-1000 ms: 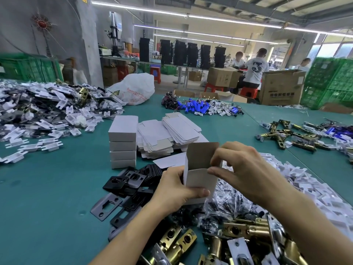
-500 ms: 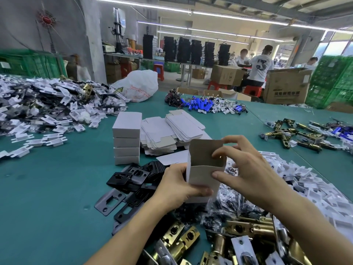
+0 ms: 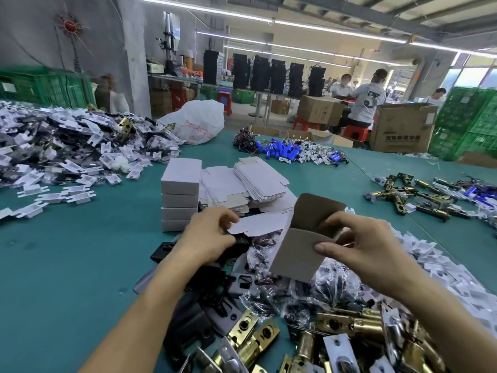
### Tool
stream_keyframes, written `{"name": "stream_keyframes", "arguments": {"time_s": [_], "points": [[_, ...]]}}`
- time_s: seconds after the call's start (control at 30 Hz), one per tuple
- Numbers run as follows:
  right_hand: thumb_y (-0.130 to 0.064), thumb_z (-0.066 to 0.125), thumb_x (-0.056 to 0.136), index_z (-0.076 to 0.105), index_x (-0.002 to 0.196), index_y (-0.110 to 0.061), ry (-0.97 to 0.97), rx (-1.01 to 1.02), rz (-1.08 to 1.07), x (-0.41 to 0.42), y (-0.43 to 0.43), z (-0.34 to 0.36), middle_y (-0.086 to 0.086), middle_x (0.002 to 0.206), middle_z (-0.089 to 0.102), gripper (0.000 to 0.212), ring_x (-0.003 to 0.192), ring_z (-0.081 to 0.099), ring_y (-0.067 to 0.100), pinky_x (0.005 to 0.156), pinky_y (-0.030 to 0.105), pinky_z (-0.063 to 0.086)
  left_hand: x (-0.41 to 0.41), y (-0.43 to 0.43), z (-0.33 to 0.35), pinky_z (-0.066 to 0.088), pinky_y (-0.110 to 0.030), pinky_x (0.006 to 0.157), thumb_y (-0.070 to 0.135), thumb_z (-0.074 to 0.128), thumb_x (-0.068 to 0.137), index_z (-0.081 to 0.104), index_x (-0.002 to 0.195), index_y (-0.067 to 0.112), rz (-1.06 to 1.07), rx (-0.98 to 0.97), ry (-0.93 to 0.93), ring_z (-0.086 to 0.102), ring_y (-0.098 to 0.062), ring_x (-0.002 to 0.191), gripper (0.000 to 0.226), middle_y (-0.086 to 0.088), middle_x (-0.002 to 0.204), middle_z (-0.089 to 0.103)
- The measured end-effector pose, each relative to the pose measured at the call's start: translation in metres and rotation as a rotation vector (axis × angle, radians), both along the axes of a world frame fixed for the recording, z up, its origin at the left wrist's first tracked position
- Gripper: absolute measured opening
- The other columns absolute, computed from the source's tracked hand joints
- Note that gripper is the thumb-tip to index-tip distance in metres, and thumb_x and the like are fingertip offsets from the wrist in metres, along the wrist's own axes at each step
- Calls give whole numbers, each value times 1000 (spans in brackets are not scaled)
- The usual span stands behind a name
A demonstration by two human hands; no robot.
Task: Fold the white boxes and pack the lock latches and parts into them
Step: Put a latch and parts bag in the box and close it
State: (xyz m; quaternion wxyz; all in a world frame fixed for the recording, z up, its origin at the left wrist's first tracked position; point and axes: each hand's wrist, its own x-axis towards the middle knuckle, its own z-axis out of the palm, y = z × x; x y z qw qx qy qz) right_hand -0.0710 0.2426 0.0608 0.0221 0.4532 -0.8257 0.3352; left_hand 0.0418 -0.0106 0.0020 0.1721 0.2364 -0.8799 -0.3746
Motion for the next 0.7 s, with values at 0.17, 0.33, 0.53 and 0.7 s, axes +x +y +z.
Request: {"name": "stream_keyframes", "arguments": {"time_s": [0.17,0.33,0.53,0.7], "points": [[-22,80,81,64,88,-28,28,142,27,4,-10,0,-9,69,68,18,65,64,1,60,22,48,2,-3,-21,43,-42,97,35,52,98,49,141,32,207,-288,-261,45,-27,129,44,1,139,55],[-21,78,83,64,91,-27,39,147,43,7,-10,-1,-36,83,62,18,69,64,-4,59,11,42,2,-4,-25,40,-40,96,38,40,96,38,150,35,178,-266,-381,43,-32,128,54,-12,133,60],[-20,79,82,64,93,-27,-13,113,13,8,-7,-3,-24,76,68,19,69,67,-2,63,21,49,7,-11,-15,46,-33,89,35,57,89,46,146,24,124,-143,-328,55,-27,122,60,-6,135,61],[-19,78,83,64,93,-29,-39,99,12,6,-6,-4,-18,81,70,20,68,68,5,65,32,54,8,-18,-14,40,-33,108,25,67,90,45,149,20,29,-120,-386,47,-22,135,63,-3,149,50]]}}
